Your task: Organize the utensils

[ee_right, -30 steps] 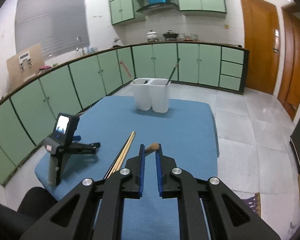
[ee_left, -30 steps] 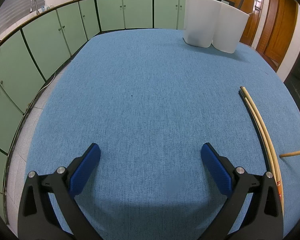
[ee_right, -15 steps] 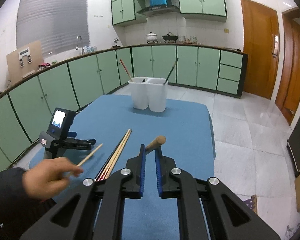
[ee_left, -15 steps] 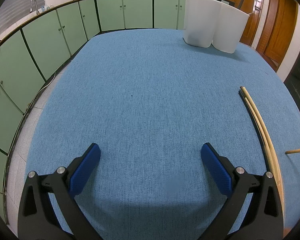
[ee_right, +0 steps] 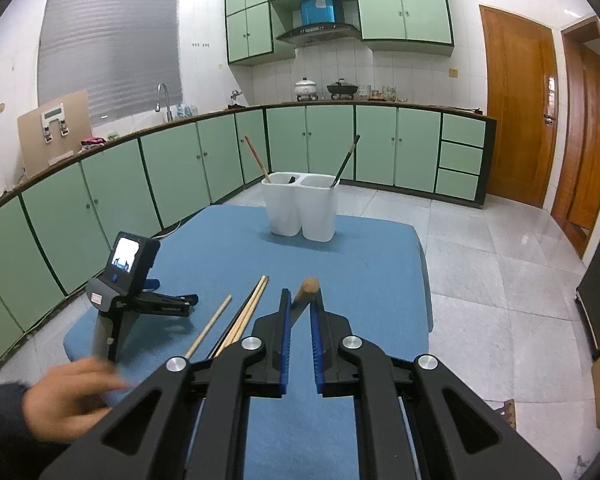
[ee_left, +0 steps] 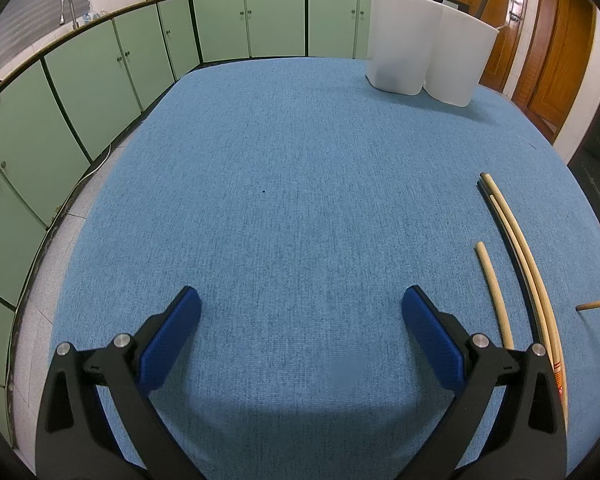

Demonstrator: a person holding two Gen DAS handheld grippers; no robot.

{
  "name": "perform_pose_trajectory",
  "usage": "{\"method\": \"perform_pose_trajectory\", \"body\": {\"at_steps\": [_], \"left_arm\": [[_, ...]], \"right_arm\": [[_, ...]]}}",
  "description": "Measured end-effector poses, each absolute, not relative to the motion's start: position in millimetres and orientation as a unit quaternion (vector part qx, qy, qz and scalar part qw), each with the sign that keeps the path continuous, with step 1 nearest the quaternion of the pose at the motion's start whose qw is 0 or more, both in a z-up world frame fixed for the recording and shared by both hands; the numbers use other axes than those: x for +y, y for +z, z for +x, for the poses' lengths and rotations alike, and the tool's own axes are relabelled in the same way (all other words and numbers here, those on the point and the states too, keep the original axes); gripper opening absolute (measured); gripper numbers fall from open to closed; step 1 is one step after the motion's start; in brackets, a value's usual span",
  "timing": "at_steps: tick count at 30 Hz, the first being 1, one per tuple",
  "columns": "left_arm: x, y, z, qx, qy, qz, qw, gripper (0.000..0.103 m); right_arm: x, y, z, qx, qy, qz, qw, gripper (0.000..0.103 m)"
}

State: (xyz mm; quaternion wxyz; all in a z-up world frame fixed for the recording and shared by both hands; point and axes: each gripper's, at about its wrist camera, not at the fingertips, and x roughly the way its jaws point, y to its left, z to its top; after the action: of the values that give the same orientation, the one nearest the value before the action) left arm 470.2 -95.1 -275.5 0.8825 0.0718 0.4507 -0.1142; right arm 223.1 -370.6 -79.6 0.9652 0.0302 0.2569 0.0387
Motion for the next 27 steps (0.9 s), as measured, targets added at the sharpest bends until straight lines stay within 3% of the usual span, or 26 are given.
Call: {"method": "perform_pose_trajectory", "body": {"at_steps": [27], "left_arm": [[-96, -276, 471, 0.451, -0.112, 0.072, 0.882, 0.099]], "right_arm": [[-358, -77, 213, 0.251, 0.032, 0.036, 0.967, 0.009]]}}
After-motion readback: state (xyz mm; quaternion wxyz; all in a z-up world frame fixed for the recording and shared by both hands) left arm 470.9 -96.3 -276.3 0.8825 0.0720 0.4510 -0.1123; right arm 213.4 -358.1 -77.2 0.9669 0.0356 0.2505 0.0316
